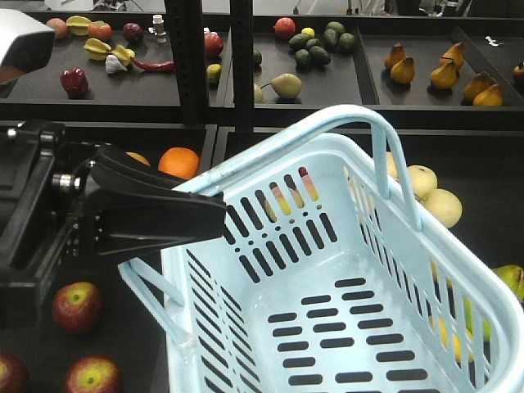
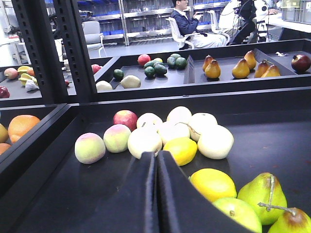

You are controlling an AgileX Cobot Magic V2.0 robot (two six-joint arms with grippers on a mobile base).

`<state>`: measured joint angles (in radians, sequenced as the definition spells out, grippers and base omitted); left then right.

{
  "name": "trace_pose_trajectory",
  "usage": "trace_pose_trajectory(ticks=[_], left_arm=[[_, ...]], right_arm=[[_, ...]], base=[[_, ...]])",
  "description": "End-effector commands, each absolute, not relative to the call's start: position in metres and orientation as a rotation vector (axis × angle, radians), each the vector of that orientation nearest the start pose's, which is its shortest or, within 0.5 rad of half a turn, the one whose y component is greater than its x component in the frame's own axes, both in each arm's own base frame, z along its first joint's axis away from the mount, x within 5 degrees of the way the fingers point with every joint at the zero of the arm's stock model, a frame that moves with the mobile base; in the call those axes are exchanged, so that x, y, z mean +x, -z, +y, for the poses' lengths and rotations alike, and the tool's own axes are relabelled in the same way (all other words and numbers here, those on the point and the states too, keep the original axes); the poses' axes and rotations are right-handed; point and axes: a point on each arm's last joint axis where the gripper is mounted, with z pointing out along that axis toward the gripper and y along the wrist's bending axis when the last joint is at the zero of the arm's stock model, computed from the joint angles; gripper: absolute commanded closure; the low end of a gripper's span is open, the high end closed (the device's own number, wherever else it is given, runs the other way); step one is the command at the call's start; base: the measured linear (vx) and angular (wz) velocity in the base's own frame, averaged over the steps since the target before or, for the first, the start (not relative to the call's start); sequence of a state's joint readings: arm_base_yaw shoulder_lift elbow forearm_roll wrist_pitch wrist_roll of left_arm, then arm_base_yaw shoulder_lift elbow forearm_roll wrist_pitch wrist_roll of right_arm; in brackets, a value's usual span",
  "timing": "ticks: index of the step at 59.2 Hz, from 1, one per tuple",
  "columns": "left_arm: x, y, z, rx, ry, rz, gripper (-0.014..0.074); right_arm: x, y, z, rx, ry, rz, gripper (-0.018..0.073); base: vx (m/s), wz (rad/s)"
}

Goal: Pick three apples into basket with both arms
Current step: 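Hold the lifted basket with the left gripper while backing away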

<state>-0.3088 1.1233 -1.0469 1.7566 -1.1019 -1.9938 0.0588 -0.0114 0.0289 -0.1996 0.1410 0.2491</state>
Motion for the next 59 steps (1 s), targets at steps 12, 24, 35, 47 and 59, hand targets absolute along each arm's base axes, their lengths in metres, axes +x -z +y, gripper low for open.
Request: trace_pose_trajectory(ticks=[12,24,35,47,59], left_arm=[[0.1651,-0.4152,-0.1354,0.983,1.192,1.611,0.0603],[0.1651,-0.4152,-0.1354,0.983,1.192,1.611,0.0603],[0.1651,-0.4152,-0.1354,0.983,1.192,1.611,0.0603],[0.1651,-0.4152,-0.1354,0.983,1.192,1.611,0.0603],[0.1651,-0.4152,-0.1354,0.983,1.192,1.611,0.0603]], right_arm=[[0.0564,-0.1947,0.0020,-0.002,-0.067,1.566,0.0564],[0.0564,-0.1947,0.0020,-0.002,-0.067,1.566,0.0564],[0.0564,-0.1947,0.0020,-0.002,-0.067,1.566,0.0564],[0.0564,-0.1947,0.0020,-0.002,-0.067,1.566,0.0564],[0.0564,-0.1947,0.0020,-0.002,-0.067,1.566,0.0564]], base=[[0.00,0.00],[0.00,0.00],[0.00,0.00],[0.00,0.00],[0.00,0.00]])
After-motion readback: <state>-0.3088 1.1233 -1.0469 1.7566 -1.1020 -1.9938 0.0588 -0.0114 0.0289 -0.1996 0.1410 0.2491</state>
